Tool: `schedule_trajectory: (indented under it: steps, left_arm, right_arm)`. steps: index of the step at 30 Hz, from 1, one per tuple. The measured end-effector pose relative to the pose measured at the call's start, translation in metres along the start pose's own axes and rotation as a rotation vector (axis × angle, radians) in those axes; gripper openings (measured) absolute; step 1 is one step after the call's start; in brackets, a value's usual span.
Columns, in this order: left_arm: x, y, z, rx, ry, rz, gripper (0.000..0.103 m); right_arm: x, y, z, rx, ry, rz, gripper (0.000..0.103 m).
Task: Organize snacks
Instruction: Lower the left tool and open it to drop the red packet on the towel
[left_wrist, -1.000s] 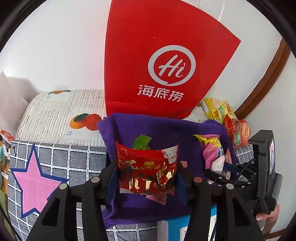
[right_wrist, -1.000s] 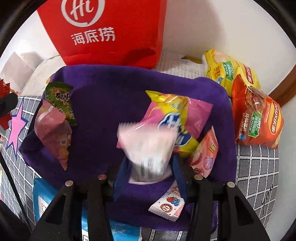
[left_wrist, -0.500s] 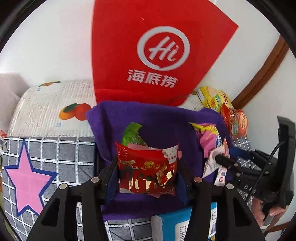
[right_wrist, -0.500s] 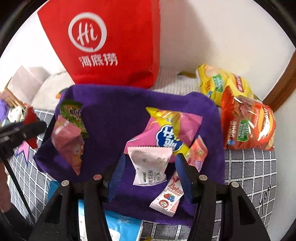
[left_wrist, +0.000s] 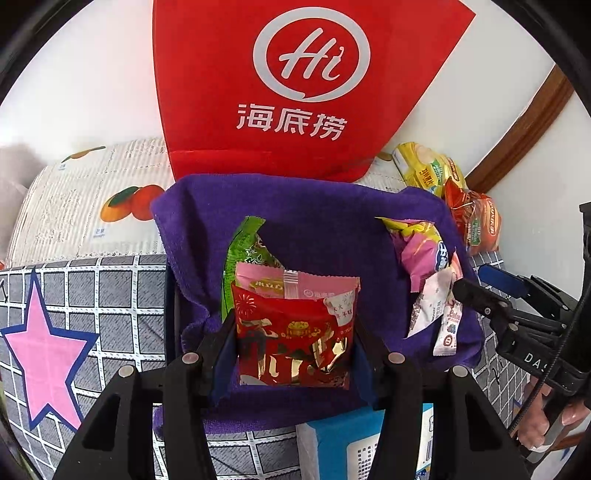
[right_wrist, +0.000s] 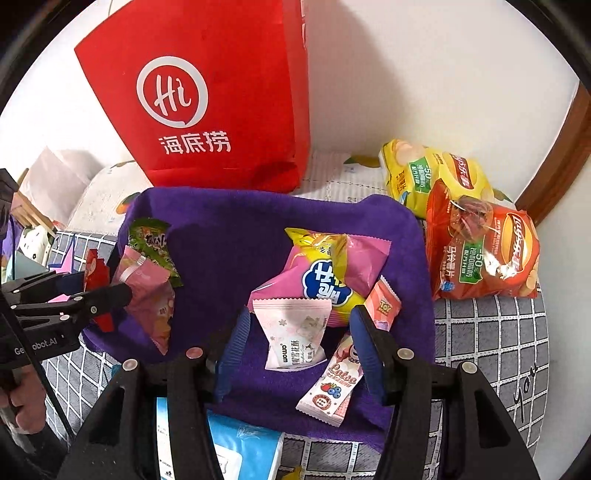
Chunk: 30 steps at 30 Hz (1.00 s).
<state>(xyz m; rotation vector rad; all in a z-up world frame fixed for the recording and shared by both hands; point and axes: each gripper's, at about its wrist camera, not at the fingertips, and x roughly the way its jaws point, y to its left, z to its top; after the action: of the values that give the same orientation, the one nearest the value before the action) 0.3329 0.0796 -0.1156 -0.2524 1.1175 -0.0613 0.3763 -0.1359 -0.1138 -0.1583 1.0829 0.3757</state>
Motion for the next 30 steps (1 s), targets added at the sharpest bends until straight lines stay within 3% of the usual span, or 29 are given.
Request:
schedule_trajectory:
  steps: [30]
  left_arm:
    - [0.011,-0.002,-0.001,0.019,0.042,0.051,0.066]
  right_arm:
    - [-0.004,-0.001,0.002,-0.006,-0.008,-0.018,0.058]
